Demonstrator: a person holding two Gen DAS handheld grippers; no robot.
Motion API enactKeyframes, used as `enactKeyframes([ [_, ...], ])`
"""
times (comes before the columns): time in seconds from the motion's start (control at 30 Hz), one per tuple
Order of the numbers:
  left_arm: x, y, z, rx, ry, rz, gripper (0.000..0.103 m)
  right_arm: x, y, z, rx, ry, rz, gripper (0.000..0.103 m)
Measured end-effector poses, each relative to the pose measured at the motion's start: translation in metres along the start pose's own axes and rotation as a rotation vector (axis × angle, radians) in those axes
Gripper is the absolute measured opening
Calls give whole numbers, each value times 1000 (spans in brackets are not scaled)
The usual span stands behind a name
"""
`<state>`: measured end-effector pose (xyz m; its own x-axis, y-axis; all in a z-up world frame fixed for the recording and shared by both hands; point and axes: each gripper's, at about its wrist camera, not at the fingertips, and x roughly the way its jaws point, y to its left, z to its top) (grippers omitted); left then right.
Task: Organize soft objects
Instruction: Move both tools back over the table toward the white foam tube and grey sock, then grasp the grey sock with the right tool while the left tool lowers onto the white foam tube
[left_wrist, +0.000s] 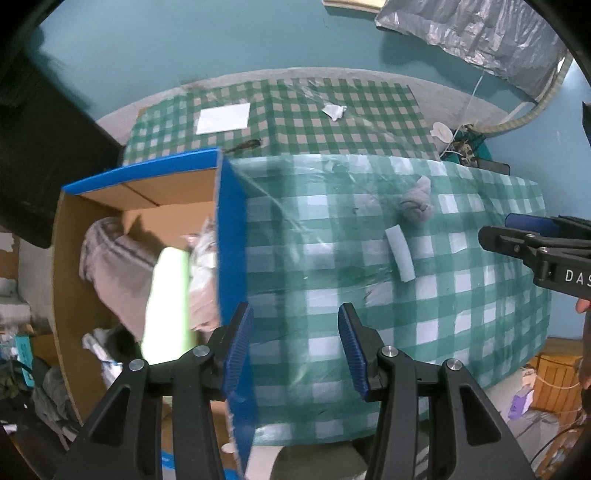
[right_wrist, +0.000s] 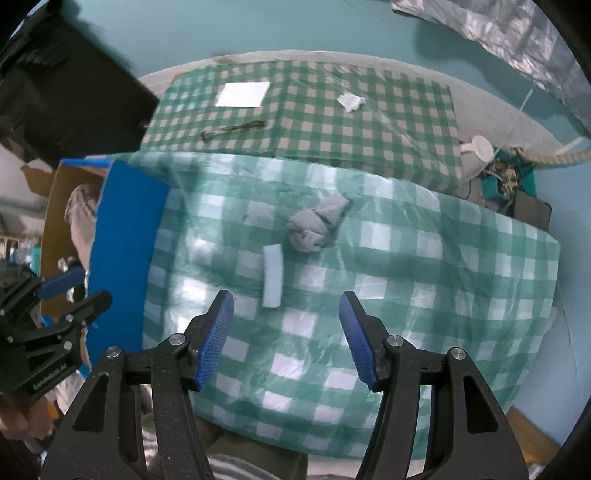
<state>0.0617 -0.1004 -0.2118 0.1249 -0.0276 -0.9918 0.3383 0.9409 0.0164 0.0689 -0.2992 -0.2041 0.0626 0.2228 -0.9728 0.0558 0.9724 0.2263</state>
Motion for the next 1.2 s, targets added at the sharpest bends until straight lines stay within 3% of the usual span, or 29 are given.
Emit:
enactKeyframes([
  [0.77,81,-46,44,51,79,8,49,85,-37,58,149,91,-15,60],
  [1.03,103,-52,50,37,94,24,49,107,-31,64,129,109,-59,60],
  [1.2,105,-58,47,21,107,-6,49,117,-29,64,106,109,-78,60],
])
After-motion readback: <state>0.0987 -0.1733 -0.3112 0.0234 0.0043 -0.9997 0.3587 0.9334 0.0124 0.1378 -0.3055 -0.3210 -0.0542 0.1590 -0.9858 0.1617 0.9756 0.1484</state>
